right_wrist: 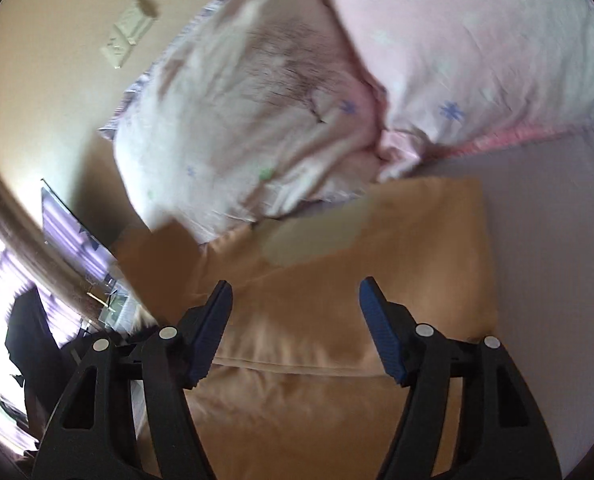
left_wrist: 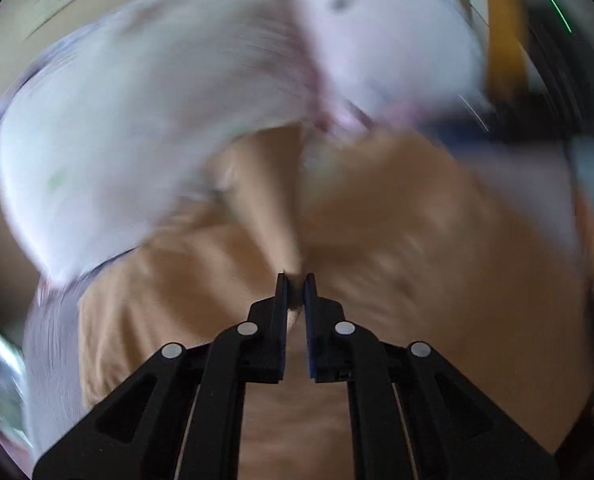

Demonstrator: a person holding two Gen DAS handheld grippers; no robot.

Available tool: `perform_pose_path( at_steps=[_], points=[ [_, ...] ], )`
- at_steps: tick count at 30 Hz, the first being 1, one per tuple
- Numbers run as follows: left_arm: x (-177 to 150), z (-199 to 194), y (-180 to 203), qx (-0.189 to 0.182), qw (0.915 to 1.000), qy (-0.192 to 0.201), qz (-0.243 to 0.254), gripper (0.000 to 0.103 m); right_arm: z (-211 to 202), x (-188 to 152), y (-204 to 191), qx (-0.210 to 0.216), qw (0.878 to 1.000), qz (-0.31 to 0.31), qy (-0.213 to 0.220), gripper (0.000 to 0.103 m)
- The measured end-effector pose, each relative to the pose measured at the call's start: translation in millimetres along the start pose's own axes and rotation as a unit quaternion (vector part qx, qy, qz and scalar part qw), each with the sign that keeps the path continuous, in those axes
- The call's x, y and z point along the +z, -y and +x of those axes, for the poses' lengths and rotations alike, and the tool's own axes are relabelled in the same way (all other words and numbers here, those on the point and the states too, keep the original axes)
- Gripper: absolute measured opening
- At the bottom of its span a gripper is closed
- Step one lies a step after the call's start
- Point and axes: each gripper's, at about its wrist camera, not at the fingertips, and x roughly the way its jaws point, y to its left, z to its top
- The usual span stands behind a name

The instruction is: Fold small clothes

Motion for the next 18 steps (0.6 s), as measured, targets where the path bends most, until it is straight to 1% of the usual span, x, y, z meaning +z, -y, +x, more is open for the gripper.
perform_pose_path(
  at_steps=[1,2,3,4,5,6,7,9,11,12,13,14,15,16,17,18],
  points=[
    [-7.3,4.8,24.3,0.01,0.9989,-0.004,0.045,0.011,1.6,-0.7,6.5,-0.005,1.0,0.006,-0.012,0.066],
    [-18.5,4.5,43.8,0.025,0.996,-0.004,0.085,0.014,4.2,-1.4,11.8,-0.007,1.0,0.009,-0.022,0.059],
    [-28.1,-0.9,50.9,0.046,0.9937,0.001,0.102,0.015,6.3,-2.8,14.0,-0.01,0.999,0.01,-0.03,0.057],
    [-35.0,-7.8,50.5,0.053,0.9932,0.004,0.104,0.019,13.4,-3.9,17.3,-0.013,0.999,0.012,-0.042,0.053],
    [-42.5,-15.4,44.7,0.053,0.9939,0.003,0.097,0.023,21.4,-6.3,17.5,-0.013,0.999,0.014,-0.051,0.047],
    [-49.7,-23.7,37.0,0.052,0.9952,0.002,0.083,0.032,30.7,-6.6,17.6,-0.011,0.998,0.014,-0.066,0.045],
    [-56.0,-30.3,30.4,0.053,0.9961,0.0,0.071,0.036,35.6,-10.2,12.6,-0.014,0.997,0.009,-0.078,0.04],
    [-71.1,-39.3,14.1,0.067,0.9968,-0.013,0.041,0.038,48.3,-15.2,3.8,-0.024,0.994,-0.015,-0.101,0.039],
    [-84.6,-42.5,-3.7,0.085,0.9957,-0.033,0.014,0.038,59.6,-23.2,-9.1,-0.044,0.99,-0.053,-0.12,0.039],
    [-92.3,-43.1,-11.3,0.093,0.9948,-0.043,0.001,0.041,64.9,-25.6,-11.6,-0.051,0.989,-0.064,-0.126,0.039],
    [-98.0,-44.6,-15.0,0.097,0.994,-0.049,-0.008,0.044,71.4,-30.8,-14.6,-0.057,0.986,-0.075,-0.137,0.033],
    [-106.0,-43.9,-23.0,0.101,0.9931,-0.057,-0.021,0.045,75.9,-35.7,-17.0,-0.058,0.984,-0.085,-0.143,0.009],
    [-110.5,-43.1,-27.5,0.1,0.9925,-0.063,-0.031,0.046,77.0,-40.1,-20.8,-0.054,0.984,-0.098,-0.141,0.005],
    [-112.1,-43.3,-30.4,0.098,0.9924,-0.065,-0.037,0.048,74.1,-42.7,-26.8,-0.054,0.983,-0.114,-0.13,0.004],
    [-114.4,-45.6,-32.8,0.096,0.9926,-0.06,-0.043,0.049,70.8,-41.1,-28.7,-0.049,0.985,-0.115,-0.122,0.004],
    [-115.1,-46.5,-33.8,0.096,0.9925,-0.06,-0.045,0.05,63.8,-37.1,-31.0,-0.047,0.987,-0.113,-0.104,0.004]
  ],
)
